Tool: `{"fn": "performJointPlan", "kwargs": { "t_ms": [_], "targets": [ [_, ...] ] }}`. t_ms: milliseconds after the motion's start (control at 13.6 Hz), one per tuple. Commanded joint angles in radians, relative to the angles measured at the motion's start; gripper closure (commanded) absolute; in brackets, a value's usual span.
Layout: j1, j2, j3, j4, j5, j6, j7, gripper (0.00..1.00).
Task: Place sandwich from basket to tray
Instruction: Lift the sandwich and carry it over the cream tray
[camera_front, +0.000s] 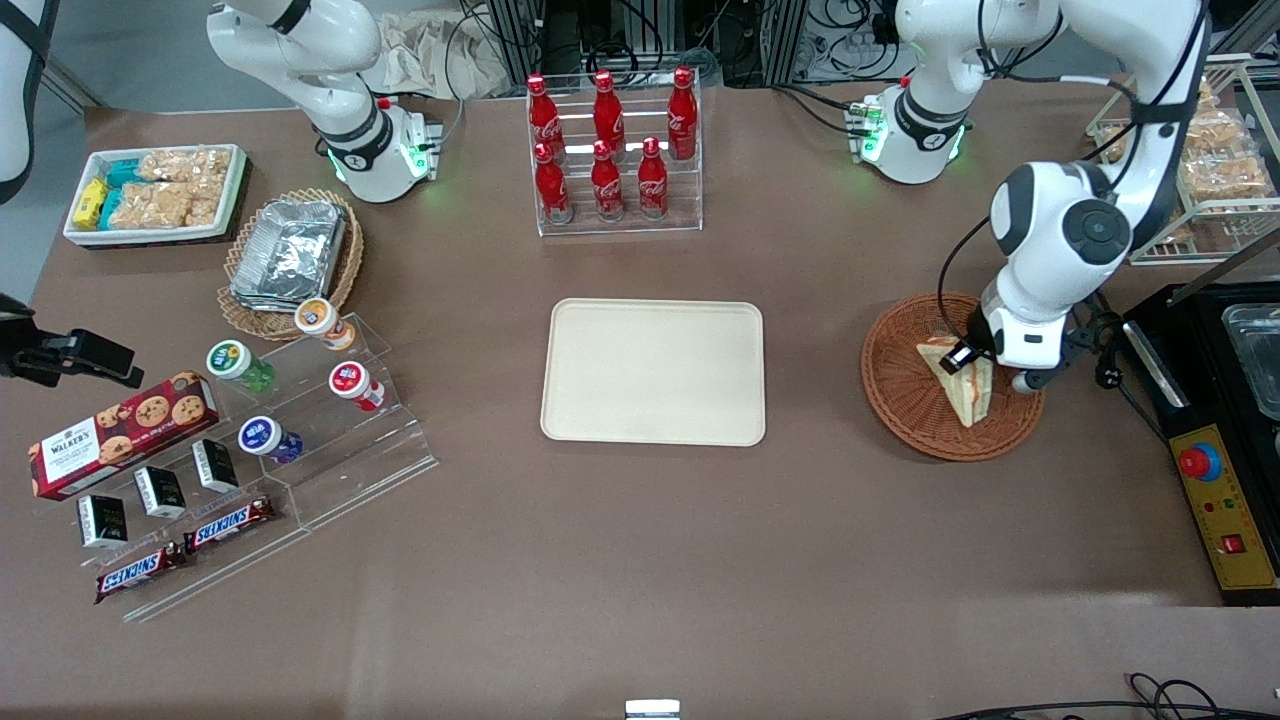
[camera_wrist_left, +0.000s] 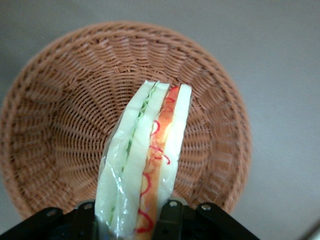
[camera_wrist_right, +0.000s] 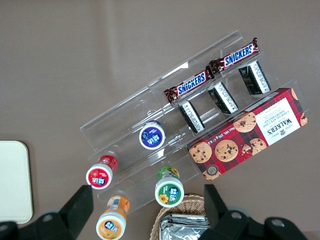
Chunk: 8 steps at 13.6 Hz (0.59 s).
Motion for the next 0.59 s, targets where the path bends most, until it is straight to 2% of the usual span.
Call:
{"fn": "performJointPlan", "kwargs": {
  "t_ms": [0, 221, 516],
  "targets": [
    [-0.005, -0.042, -0.041, 0.213, 0.018, -0.288, -0.034, 1.0],
    [-0.005, -0.017, -0.11, 0.464, 0.018, -0.527, -0.097, 1.0],
    [-0.005, 0.015, -0.259, 0.567, 0.036, -0.566, -0.117, 1.0]
  ]
}}
